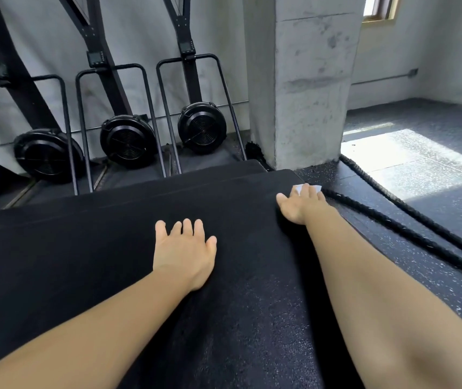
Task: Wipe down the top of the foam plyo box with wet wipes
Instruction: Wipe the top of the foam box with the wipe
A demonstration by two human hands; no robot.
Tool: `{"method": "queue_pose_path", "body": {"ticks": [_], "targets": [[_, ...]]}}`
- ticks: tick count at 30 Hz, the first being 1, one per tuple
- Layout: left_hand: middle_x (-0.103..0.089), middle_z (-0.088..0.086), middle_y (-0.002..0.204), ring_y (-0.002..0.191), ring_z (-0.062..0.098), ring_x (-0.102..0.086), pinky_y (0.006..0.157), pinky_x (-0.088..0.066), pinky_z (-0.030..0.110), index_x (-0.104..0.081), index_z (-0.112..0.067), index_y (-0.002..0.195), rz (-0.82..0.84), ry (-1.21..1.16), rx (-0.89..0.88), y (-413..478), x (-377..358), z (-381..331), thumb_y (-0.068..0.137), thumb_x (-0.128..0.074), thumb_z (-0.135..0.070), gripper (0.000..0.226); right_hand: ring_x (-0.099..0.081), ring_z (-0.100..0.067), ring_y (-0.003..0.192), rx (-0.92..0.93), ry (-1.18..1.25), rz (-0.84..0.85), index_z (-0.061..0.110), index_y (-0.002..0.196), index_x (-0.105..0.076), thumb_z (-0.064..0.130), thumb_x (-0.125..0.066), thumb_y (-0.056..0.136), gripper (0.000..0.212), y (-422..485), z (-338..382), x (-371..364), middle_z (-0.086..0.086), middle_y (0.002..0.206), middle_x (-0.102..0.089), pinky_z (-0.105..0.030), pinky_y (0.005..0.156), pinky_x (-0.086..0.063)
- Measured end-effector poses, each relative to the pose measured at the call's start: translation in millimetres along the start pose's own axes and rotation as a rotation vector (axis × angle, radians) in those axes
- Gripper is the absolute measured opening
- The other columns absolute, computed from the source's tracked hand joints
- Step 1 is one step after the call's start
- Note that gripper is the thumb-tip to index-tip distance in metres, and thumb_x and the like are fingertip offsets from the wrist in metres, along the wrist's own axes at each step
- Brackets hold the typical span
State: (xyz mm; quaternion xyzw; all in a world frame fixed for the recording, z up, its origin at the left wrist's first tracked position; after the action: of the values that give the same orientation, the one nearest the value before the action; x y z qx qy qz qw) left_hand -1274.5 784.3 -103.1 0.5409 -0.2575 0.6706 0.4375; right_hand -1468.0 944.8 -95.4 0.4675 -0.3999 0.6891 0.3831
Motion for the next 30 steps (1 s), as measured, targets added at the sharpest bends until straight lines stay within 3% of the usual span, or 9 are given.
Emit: {"method": "queue_pose_path", "body": {"ticks": [7, 11, 14, 17, 21, 24, 30], "targets": [[-0.050, -0.004, 0.119, 0.117, 0.019, -0.045, 0.109, -0.009, 0.051, -0.035, -0.015, 0.137, -0.006, -0.022, 0.002, -1.0, 4.1, -1.2, 0.096, -0.003, -0.045, 0.060, -0.012, -0.027, 0.148, 0.260, 0.057, 0.016, 0.014, 0.157, -0.022, 0.054, -0.026, 0.100, 0.070, -31.1, 95.1, -25.8, -0.007, 0.158, -0.021, -0.041, 0.118, -0.017], [-0.050, -0.004, 0.117, 0.114, 0.018, -0.045, 0.110, -0.009, 0.050, -0.038, -0.017, 0.137, -0.015, -0.029, 0.003, -1.8, 6.2, -0.9, 0.093, -0.001, -0.044, 0.064, 0.012, -0.023, 0.152, 0.429, 0.053, 0.175, 0.021, 0.160, -0.005, 0.054, -0.018, 0.102, 0.067, -40.9, 147.9, -50.6, -0.003, 0.167, 0.007, -0.041, 0.123, 0.002], [-0.050, -0.002, 0.128, 0.123, 0.019, -0.043, 0.110, -0.008, 0.050, -0.034, -0.017, 0.142, -0.025, -0.040, 0.010, -2.3, 6.5, -0.4, 0.091, 0.003, -0.046, 0.069, 0.001, -0.026, 0.152, 0.457, 0.042, 0.133, 0.022, 0.158, -0.015, 0.052, -0.018, 0.102, 0.063, -29.7, 144.2, -42.0, -0.002, 0.166, -0.006, -0.038, 0.122, -0.001], [-0.039, 0.002, 0.148, 0.136, 0.022, -0.034, 0.111, -0.002, 0.052, -0.023, -0.014, 0.150, 0.010, -0.034, 0.022, -2.1, 1.3, 0.3, 0.095, 0.000, -0.047, 0.068, -0.009, -0.026, 0.149, 0.387, 0.011, 0.057, 0.021, 0.157, -0.021, 0.049, -0.017, 0.102, 0.062, -8.1, 115.3, -27.4, -0.003, 0.163, -0.014, -0.038, 0.120, -0.006], [-0.043, 0.001, 0.141, 0.130, 0.022, -0.039, 0.111, -0.004, 0.052, -0.023, -0.012, 0.149, 0.000, -0.011, 0.002, -1.8, 1.5, 0.3, 0.092, 0.004, -0.046, 0.071, -0.022, -0.031, 0.141, 0.210, 0.055, -0.055, 0.017, 0.147, -0.039, 0.047, -0.021, 0.101, 0.058, 26.0, 60.4, -4.1, -0.008, 0.154, -0.031, -0.042, 0.113, -0.020], [-0.039, 0.002, 0.145, 0.133, 0.023, -0.036, 0.111, -0.003, 0.053, -0.020, -0.012, 0.150, 0.002, -0.005, -0.001, -1.6, 0.2, -0.7, 0.095, 0.000, -0.045, 0.067, -0.018, -0.030, 0.147, 0.134, 0.023, -0.060, 0.013, 0.155, -0.027, 0.042, -0.018, 0.102, 0.061, 46.0, 29.5, 2.2, -0.011, 0.159, -0.025, -0.041, 0.118, -0.013], [-0.029, 0.005, 0.155, 0.140, 0.024, -0.028, 0.112, 0.001, 0.053, -0.015, -0.012, 0.152, 0.031, -0.006, 0.008, -2.5, -0.4, -0.6, 0.097, -0.001, -0.045, 0.066, -0.031, -0.032, 0.140, 0.001, 0.036, -0.114, 0.005, 0.148, -0.036, 0.040, -0.023, 0.101, 0.060, 65.2, -6.2, 9.0, -0.016, 0.150, -0.039, -0.040, 0.115, -0.019]]}}
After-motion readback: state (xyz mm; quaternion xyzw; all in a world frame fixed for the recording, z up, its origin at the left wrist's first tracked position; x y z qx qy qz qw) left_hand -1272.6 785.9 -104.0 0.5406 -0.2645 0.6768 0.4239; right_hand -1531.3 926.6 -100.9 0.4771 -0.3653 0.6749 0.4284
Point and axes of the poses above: each hand's wrist, its own y-axis towards the middle knuckle, its own x-axis out of the back of the hand, z = x × y, the point moved 7 cm from there along y, towards the middle knuckle
